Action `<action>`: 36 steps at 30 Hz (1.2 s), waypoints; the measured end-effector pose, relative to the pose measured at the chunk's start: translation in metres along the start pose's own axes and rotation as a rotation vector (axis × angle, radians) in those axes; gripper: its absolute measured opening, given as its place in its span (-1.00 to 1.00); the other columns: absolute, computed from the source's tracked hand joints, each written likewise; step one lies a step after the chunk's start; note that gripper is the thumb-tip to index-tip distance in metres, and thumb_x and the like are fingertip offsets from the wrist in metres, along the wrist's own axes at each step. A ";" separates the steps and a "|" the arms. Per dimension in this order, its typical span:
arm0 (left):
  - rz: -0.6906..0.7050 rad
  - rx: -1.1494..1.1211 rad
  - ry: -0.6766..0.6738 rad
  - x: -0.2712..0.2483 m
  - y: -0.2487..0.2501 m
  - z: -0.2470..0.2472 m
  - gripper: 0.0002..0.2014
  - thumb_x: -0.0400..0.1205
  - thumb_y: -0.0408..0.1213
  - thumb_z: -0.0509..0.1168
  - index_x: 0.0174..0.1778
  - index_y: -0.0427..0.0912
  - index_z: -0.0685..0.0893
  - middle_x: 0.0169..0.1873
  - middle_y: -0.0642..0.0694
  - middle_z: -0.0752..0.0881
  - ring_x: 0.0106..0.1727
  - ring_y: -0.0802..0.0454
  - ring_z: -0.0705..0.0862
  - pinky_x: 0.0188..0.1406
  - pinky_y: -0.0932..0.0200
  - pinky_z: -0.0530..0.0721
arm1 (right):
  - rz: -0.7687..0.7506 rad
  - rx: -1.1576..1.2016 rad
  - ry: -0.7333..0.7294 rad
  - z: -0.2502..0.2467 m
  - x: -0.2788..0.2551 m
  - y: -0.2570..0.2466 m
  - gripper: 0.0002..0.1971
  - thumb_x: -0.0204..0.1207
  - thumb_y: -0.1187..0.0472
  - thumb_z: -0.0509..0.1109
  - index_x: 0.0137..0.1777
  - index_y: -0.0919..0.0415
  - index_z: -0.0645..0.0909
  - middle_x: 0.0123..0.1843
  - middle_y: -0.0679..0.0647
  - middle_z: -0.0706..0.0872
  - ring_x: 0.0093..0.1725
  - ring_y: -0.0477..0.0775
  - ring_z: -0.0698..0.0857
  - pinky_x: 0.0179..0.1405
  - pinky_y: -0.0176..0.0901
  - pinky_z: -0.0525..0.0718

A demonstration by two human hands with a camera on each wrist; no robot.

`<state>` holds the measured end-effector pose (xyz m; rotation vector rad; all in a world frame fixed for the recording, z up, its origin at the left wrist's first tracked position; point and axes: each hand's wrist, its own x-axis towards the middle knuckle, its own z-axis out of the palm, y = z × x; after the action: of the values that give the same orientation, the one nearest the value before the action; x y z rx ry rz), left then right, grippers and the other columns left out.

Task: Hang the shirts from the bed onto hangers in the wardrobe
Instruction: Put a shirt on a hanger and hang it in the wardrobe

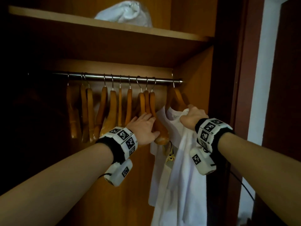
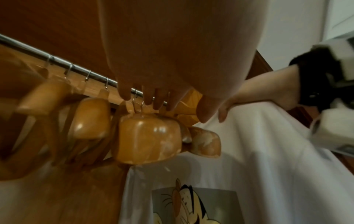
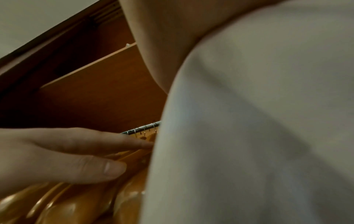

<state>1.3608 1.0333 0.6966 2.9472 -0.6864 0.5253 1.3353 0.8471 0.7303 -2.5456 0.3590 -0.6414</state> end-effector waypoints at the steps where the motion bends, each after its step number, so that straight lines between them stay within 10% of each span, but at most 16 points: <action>1: 0.000 0.006 -0.001 0.003 0.001 0.002 -0.28 0.74 0.16 0.06 0.76 -0.06 0.01 0.75 0.02 -0.06 0.74 0.04 -0.13 0.70 -0.10 -0.12 | 0.006 -0.003 -0.005 0.002 0.004 -0.001 -0.37 0.59 0.13 0.30 0.65 0.06 0.25 0.47 0.27 0.51 0.41 0.38 0.55 0.21 0.09 0.61; 28: -0.012 -0.027 0.125 0.006 0.012 0.023 -0.49 0.80 -0.18 -0.03 0.72 -0.06 0.19 0.72 0.03 0.12 0.73 -0.14 0.01 0.71 -0.18 0.01 | -0.022 -0.049 -0.101 0.029 0.036 0.018 -0.44 0.61 0.05 0.33 0.58 0.10 0.31 0.48 0.29 0.48 0.44 0.40 0.50 0.23 0.12 0.56; 32: -0.022 -0.052 0.127 0.011 0.010 0.025 -0.47 0.77 -0.18 0.01 0.71 -0.09 0.21 0.72 -0.01 0.15 0.73 -0.13 0.06 0.71 -0.16 0.07 | -0.290 -0.266 0.071 0.026 0.017 0.000 -0.38 0.54 -0.10 0.38 0.52 0.11 0.31 0.49 0.27 0.32 0.49 0.37 0.31 0.36 0.18 0.47; 36: -0.012 -0.117 0.183 0.009 0.020 0.026 -0.42 0.71 -0.17 0.13 0.69 -0.12 0.23 0.68 -0.10 0.23 0.66 -0.14 0.24 0.66 -0.09 0.21 | -0.448 -0.021 -0.013 0.034 -0.001 -0.027 -0.77 0.63 -0.04 0.28 0.10 0.10 0.54 0.04 0.13 0.64 0.05 0.20 0.63 -0.04 -0.06 0.55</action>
<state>1.3675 1.0074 0.6752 2.7498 -0.6554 0.7164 1.3548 0.8836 0.7181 -2.6667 -0.2208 -0.7807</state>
